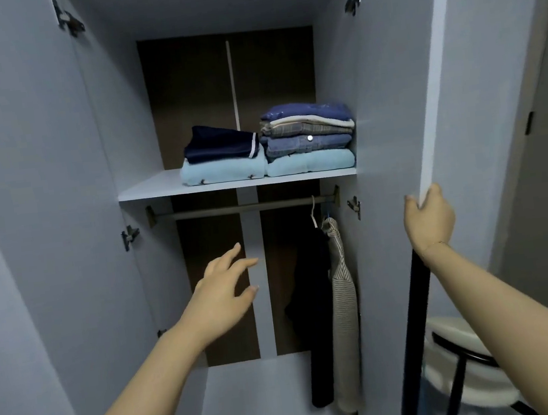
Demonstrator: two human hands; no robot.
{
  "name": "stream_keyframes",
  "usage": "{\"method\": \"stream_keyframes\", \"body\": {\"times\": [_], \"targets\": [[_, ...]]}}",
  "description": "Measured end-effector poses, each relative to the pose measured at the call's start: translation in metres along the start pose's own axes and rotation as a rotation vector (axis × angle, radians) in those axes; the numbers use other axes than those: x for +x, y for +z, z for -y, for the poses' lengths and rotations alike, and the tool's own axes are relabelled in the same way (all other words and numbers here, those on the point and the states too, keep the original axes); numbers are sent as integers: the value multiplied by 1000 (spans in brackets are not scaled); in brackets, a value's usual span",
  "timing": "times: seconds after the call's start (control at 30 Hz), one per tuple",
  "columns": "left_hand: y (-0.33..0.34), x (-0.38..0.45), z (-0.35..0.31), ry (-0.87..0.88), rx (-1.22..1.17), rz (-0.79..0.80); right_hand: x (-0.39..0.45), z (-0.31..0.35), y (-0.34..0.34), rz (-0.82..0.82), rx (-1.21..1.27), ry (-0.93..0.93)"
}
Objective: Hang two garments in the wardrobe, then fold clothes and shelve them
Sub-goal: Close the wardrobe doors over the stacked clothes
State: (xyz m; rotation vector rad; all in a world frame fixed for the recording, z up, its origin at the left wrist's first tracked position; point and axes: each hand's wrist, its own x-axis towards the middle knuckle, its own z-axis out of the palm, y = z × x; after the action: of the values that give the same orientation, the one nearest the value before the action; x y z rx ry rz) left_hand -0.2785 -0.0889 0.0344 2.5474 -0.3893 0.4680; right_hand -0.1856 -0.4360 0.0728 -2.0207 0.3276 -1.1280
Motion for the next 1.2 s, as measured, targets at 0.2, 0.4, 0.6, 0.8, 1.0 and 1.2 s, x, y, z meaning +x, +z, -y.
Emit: {"method": "stream_keyframes", "body": {"times": [0.2,0.4,0.6,0.8,1.0,1.2], "targets": [[-14,-9,8,-40,-19,-106,-48,30,50,72,0,-161],[-34,-8,41,-135,-9,-256,-76,62,123,136,112,-218],[-75,-16,80,-289,-11,-633,-90,99,206,198,161,-225],[-98,-27,129,-485,84,-988,-89,111,260,286,99,-289],[-90,-11,170,-779,-454,-828,-87,108,284,298,81,-346],[-78,-5,173,-750,25,-1159,-78,102,295,360,30,-432]]}}
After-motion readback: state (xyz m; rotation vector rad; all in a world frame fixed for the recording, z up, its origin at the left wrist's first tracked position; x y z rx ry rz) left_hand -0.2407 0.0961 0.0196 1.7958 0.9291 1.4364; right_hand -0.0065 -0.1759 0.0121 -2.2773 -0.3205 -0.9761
